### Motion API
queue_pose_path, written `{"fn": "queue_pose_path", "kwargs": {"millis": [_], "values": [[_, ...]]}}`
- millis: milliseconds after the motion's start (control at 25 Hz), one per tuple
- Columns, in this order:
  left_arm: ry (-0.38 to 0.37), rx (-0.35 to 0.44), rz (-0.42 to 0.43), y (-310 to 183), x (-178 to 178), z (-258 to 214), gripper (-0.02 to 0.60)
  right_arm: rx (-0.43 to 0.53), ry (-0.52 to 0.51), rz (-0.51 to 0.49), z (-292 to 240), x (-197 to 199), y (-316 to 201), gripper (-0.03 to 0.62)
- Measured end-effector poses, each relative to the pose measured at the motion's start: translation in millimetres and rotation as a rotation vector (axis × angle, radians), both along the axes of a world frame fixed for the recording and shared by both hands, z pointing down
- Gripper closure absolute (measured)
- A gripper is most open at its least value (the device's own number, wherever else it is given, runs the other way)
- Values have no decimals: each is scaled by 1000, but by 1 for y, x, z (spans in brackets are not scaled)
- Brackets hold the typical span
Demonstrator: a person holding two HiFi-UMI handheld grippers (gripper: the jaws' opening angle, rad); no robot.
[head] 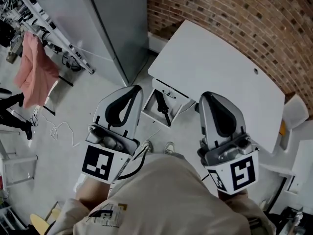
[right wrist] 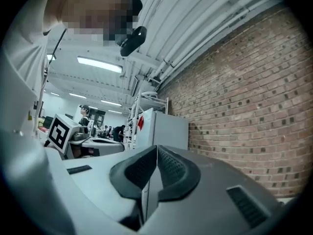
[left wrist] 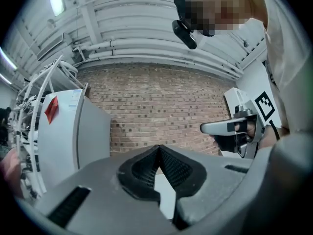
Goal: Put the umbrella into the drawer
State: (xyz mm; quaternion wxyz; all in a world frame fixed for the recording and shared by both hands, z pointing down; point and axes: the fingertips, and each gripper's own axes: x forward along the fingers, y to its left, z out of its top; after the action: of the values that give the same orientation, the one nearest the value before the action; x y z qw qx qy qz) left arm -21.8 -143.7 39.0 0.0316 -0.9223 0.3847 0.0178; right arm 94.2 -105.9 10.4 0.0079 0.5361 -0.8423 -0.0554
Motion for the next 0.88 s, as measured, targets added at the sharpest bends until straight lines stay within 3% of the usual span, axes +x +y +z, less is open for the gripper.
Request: {"fn": "queue_pose_path", "kwargs": {"millis": [280, 600, 760, 880], "values": [[-15, -29, -18, 9, -6, 23, 574, -52, 55, -5, 28, -7, 4, 583], [-15, -44, -12, 19, -7, 26, 574, -90, 40, -25, 37, -10, 7, 583], [-8, -3, -7, 25, -9, 19, 574, -109, 19, -28, 40, -10, 11, 583], [-21, -35, -10, 30, -10, 19, 574, -106, 23, -34, 38, -12, 16, 583]]}}
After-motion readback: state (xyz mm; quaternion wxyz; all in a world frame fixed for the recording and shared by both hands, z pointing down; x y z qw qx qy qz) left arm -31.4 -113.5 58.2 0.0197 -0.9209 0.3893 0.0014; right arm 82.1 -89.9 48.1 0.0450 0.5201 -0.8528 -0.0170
